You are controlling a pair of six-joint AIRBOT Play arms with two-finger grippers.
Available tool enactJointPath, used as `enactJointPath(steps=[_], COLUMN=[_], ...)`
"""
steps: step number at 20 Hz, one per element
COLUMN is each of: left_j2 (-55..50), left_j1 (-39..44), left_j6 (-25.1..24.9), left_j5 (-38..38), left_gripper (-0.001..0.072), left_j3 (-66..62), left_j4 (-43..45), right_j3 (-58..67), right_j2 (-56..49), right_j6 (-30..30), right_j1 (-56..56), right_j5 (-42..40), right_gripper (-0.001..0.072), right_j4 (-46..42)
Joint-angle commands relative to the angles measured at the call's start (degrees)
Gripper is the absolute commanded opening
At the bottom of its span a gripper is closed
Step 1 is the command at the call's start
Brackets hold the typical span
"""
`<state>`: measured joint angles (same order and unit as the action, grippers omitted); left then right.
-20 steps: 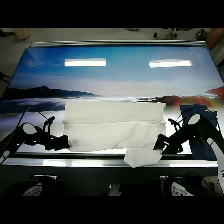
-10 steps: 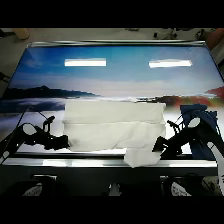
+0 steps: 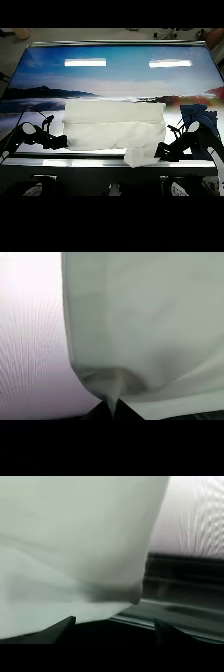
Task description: Fold the shirts.
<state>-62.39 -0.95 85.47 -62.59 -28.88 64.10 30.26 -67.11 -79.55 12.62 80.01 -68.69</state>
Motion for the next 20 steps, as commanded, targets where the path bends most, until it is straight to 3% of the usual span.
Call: enactJointPath(steps=[1,3,5,10,13,16,20], left_j2=[0.04,0.04,0.04,3.93,2.58,-8.48,-26.67], left_j1=[-0.04,-0.04,-0.04,-0.04,-0.04,-0.2,-1.6], left_j6=[-0.2,-0.2,-0.22,-3.17,-0.57,-0.39,3.61], left_j5=[0.0,0.57,0.83,-1.01,0.35,2.69,0.61], left_gripper=[0.0027,0.0027,0.0027,0.0024,0.0023,0.0023,0.0026], left_j3=[-0.07,-0.07,-0.09,-10.23,-20.68,-30.03,-43.87], left_j4=[-0.5,-0.52,-0.48,-0.24,0.85,0.81,-0.13], right_j3=[-4.09,-4.85,-4.72,9.05,23.21,32.5,40.57], right_j2=[0.13,0.13,0.17,4.24,2.86,-6.47,-20.33], right_j6=[-0.07,-0.13,-0.2,-0.7,-2.93,-3.13,-1.22], right_j1=[-0.04,-0.04,-0.02,-0.04,-0.04,-0.04,-0.04], right_j5=[-8.76,-9.94,-8.59,-1.14,-5.2,-10.95,-16.96], right_gripper=[0.0477,0.0369,0.003,0.0024,0.0024,0.0024,0.0024], right_j4=[6.62,9.22,9.53,9.55,9.6,10.84,19.91])
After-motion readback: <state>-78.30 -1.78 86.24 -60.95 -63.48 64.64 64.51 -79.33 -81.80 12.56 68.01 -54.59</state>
